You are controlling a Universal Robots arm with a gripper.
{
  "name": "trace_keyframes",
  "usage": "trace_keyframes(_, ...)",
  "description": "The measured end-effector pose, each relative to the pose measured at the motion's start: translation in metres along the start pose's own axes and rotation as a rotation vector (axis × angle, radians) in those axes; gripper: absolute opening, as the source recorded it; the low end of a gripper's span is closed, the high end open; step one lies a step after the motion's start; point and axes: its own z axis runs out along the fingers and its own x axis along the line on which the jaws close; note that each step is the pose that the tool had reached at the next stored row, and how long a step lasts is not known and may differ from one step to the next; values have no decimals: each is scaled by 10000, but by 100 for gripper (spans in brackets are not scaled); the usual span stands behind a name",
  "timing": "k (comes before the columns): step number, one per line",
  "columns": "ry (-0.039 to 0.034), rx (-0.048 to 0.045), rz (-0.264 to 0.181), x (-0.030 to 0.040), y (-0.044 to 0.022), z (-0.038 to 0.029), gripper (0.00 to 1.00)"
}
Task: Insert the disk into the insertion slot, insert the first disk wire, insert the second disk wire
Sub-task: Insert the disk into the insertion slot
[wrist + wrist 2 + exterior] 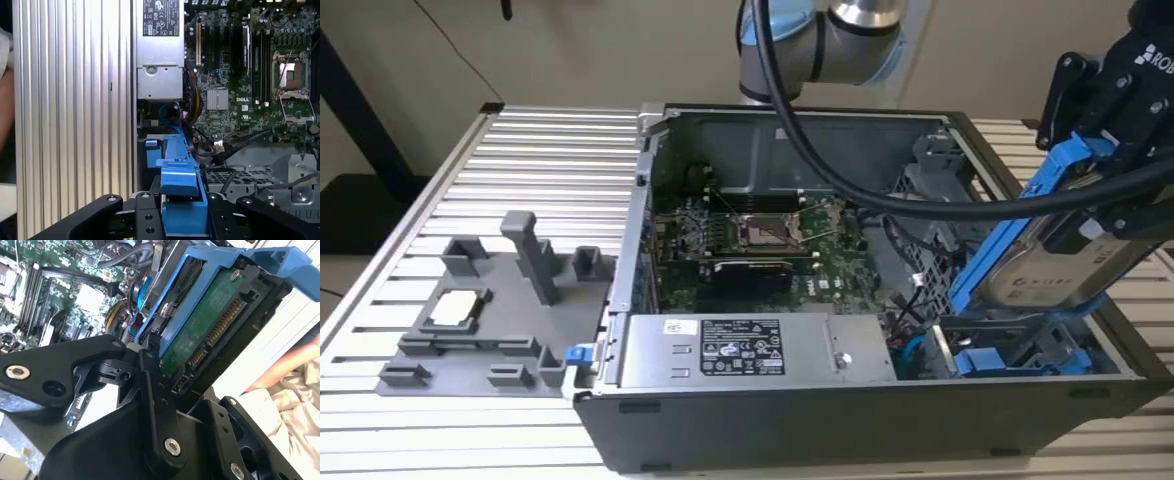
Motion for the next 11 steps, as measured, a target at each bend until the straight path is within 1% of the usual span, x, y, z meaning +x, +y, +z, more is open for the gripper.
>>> trace_keyframes(5, -9, 29, -19, 0, -9, 72, 33)
trace_keyframes(11, -52, 77, -54, -1, -30, 135, 33)
